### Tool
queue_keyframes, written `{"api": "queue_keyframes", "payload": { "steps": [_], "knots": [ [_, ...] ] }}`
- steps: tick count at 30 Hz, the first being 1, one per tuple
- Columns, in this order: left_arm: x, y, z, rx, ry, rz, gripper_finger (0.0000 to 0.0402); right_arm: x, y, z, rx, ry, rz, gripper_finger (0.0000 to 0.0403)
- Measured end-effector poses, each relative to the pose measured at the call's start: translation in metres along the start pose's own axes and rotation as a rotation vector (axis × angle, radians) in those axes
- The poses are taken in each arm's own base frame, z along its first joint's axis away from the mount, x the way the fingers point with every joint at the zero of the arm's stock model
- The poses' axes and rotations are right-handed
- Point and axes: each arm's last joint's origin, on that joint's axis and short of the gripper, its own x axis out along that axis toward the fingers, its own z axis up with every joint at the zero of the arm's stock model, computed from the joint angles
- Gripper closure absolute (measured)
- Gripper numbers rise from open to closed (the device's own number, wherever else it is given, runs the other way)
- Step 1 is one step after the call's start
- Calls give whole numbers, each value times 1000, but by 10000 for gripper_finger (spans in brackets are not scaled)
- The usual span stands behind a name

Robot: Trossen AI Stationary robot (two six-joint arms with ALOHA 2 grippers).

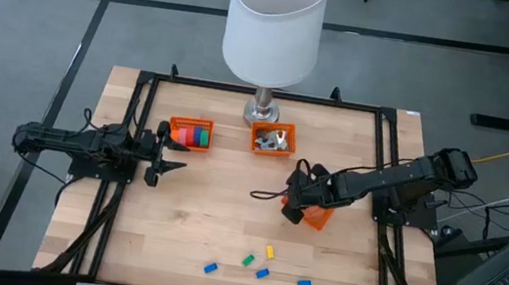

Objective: Pick and place Stapler, Stapler remover, tape
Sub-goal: Put the green stapler into the bottom orange bin

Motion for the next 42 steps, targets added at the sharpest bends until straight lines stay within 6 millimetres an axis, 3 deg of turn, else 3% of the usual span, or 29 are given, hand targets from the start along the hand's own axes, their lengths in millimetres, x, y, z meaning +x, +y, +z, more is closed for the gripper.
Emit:
{"api": "queue_keyframes", "payload": {
  "steps": [8,14,25,33,38,42],
  "knots": [
    [0,0,0,0,1,0,183,22,-26,-15,103,68,-87,318],
    [0,0,0,0,1,0,183,24,-32,-11,129,68,-98,272],
    [0,0,0,0,1,0,183,23,-38,3,151,108,-32,243],
    [0,0,0,0,1,0,183,-8,-13,43,99,4,127,248],
    [0,0,0,0,1,0,183,-37,19,61,33,-150,275,252],
    [0,0,0,0,1,0,183,-55,52,64,-60,-328,442,253]
  ]
}}
